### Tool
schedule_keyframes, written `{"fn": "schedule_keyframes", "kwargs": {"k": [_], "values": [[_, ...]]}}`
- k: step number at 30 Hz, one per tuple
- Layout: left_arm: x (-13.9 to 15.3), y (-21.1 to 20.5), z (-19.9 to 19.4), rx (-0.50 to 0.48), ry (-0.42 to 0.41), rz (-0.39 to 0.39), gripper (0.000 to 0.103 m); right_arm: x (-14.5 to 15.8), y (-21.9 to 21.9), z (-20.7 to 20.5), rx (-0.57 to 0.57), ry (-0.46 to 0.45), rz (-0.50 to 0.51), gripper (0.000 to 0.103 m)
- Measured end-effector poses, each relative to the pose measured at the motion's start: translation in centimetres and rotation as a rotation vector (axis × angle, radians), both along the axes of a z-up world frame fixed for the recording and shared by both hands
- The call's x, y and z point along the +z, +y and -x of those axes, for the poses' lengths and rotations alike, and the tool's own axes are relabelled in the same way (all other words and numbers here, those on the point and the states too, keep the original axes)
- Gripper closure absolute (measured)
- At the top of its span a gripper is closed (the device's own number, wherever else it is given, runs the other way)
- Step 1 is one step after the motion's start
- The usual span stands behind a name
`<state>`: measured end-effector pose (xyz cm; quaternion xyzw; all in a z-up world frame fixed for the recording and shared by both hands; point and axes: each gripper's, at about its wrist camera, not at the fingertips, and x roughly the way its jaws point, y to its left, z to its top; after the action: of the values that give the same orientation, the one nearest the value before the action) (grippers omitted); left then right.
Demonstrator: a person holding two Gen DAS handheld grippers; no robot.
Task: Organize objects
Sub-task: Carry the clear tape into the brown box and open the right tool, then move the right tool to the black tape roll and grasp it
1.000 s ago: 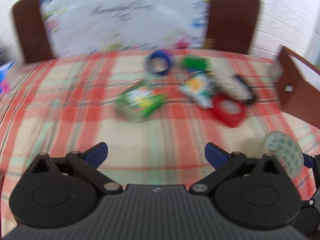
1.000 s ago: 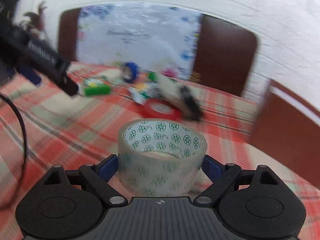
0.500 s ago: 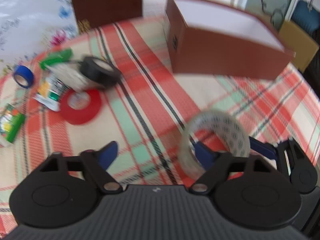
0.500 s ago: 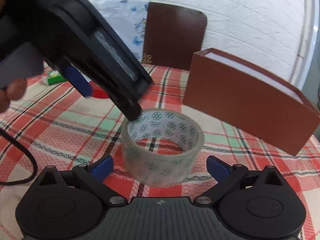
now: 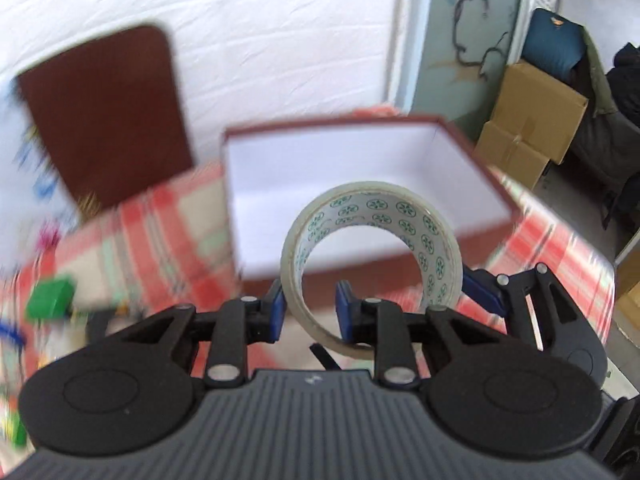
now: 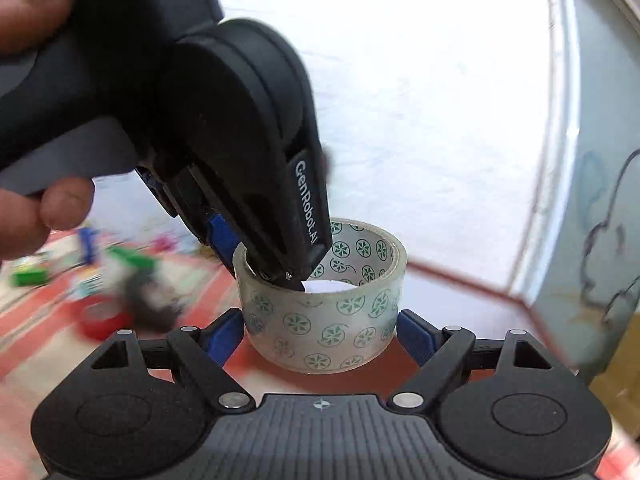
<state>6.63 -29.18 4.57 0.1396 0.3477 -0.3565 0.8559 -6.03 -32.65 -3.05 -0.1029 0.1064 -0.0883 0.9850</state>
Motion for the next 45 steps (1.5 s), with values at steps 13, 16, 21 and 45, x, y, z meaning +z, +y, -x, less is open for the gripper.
{"fn": "schedule_keyframes", "kwargs": {"k": [13,16,21,45], "values": [[-3.6,-11.2,-5.2,-0.073,0.002,-0.019,0.051,-1.1,-11.9,-7.5,-0.133,0.069,-0.18,0.011],[-3.7,-10.7,-4.4,-0.081,-0.017,0.002,0.043,-1.7,-11.4,-7.1,-0.152,0.022,-0.169,0.011],[-2.7,-7.5,-3.0,-0.052,-0.019,0.068,0.041,-2.1,-9.6,-4.6,-0.203,-0.082,-0.125,0.011],[-10.3,28.8,0.5,0.701,0.033,0.017,0.028,-5.3,5.0,-3.0,0.137,0.244,-0.301,0.048]]}}
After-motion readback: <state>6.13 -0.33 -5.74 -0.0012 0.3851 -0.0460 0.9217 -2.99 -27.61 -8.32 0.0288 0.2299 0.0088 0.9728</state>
